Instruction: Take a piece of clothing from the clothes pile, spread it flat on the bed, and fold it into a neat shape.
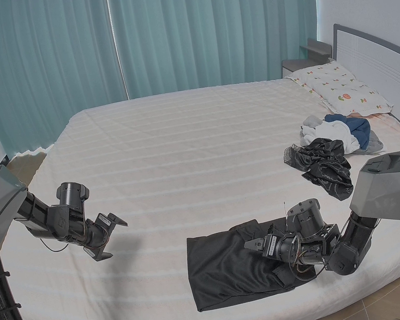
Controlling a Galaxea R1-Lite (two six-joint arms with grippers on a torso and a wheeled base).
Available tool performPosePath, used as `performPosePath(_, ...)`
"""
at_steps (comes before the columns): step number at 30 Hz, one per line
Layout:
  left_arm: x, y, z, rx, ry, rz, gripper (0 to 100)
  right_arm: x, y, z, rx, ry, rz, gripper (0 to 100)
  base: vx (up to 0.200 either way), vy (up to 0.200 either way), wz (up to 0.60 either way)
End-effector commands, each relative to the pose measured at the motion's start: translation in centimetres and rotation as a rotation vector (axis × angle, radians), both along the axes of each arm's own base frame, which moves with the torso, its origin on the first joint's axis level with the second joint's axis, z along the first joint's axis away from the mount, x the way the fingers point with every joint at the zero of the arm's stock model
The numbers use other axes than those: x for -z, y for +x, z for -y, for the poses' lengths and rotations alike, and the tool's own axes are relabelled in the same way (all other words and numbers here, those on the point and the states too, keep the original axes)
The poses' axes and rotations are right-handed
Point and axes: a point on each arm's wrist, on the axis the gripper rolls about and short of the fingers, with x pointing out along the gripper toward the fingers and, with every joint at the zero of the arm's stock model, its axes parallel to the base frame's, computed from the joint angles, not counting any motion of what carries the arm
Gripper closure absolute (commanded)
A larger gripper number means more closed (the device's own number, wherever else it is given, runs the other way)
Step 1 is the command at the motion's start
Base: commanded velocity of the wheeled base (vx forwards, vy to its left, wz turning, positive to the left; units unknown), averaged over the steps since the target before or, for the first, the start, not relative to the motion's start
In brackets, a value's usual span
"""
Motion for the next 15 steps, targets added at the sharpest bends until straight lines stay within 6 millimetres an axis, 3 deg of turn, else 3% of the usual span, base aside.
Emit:
performPosePath(1,0.3,0.0,0.4,-0.005,0.020,-0.005,0,0.6,0.7,-1.1,-0.016,-0.008,-0.008,0,0.000,0.000,0.00)
performPosePath(10,0.5,0.1,0.4,-0.003,0.020,-0.010,0,1.3,3.4,-2.3,-0.036,-0.053,-0.001,0,0.000,0.000,0.00)
performPosePath(15,0.4,0.2,0.4,-0.003,0.020,-0.005,0,1.1,6.0,-1.3,0.031,-0.041,0.028,0,0.000,0.000,0.00)
